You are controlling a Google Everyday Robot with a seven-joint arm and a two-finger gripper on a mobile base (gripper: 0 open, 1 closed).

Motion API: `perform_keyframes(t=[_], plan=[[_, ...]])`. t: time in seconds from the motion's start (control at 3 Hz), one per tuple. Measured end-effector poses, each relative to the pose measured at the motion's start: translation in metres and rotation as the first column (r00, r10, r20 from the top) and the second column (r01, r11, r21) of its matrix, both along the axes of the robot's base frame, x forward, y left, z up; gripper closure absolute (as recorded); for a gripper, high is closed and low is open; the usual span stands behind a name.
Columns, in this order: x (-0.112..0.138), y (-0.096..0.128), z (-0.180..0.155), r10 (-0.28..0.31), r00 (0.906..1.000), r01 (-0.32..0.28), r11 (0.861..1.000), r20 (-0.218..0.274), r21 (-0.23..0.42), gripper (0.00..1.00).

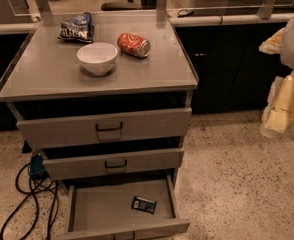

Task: Pick rxbar blueberry from bottom drawer and place on counter

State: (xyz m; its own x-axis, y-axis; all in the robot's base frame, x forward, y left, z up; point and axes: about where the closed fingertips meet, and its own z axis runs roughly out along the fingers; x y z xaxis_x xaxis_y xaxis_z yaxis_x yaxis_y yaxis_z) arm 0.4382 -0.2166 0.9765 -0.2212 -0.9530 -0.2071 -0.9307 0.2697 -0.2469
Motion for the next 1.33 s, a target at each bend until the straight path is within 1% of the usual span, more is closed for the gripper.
perform_keyframes(t=[0.33,0.67,1.0,1.33], plan=[[0.0,0.0,0.0,0.0,1.0,0.0,1.0,0.0,0.0,0.0],[-0.01,0.002,-0.026,0.019,0.9997,-0.019,1.0,-0.014,0.023,0.0],[-0.03,0.014,-0.084,0.067,0.9975,-0.064,0.992,-0.025,0.111,0.0],[-0.047,0.019,-0.161,0.054,0.9975,-0.044,0.981,-0.047,0.188,0.0]])
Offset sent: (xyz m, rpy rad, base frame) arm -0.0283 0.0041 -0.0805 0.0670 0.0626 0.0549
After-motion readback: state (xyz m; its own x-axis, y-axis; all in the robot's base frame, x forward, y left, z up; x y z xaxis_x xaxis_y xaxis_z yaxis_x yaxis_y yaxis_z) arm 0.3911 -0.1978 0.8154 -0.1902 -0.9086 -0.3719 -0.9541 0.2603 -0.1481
